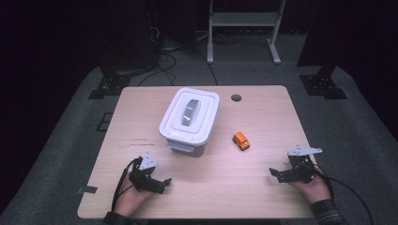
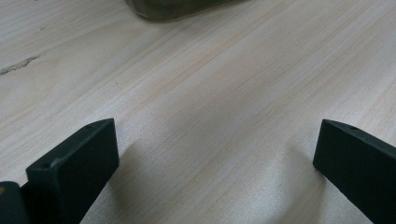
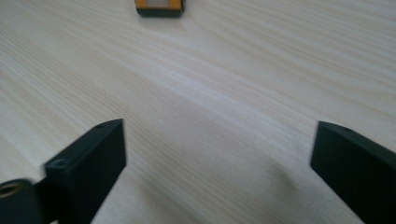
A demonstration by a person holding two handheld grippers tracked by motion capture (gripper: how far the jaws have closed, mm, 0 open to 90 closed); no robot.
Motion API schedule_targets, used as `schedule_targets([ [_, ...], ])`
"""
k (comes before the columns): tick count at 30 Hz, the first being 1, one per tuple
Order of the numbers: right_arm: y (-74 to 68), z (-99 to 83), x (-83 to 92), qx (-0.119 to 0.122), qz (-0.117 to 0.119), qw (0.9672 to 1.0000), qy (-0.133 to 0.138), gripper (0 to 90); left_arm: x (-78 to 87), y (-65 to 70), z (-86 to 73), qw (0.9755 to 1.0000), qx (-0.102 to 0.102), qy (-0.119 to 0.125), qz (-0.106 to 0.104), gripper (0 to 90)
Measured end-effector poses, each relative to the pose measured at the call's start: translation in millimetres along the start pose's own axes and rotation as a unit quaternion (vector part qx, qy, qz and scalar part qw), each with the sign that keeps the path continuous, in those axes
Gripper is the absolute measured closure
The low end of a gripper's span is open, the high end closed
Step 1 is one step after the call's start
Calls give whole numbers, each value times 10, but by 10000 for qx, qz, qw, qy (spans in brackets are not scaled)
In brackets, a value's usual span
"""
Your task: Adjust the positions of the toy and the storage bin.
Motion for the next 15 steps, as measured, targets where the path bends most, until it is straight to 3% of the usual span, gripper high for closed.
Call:
schedule_targets([
  [15,-53,202,2,91,83,9996,252,127,0,0,0,10000,0,2,0,0],
])
Point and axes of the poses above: each handheld gripper's, and its own axes: x roughly backward along the jaws, z roughly out of its top, y roughly to its right, the point moved 1 cm from there along -x, roughly forward along the jaws, and after that the axes turned 11 degrees about z, right-handed, at the moved point
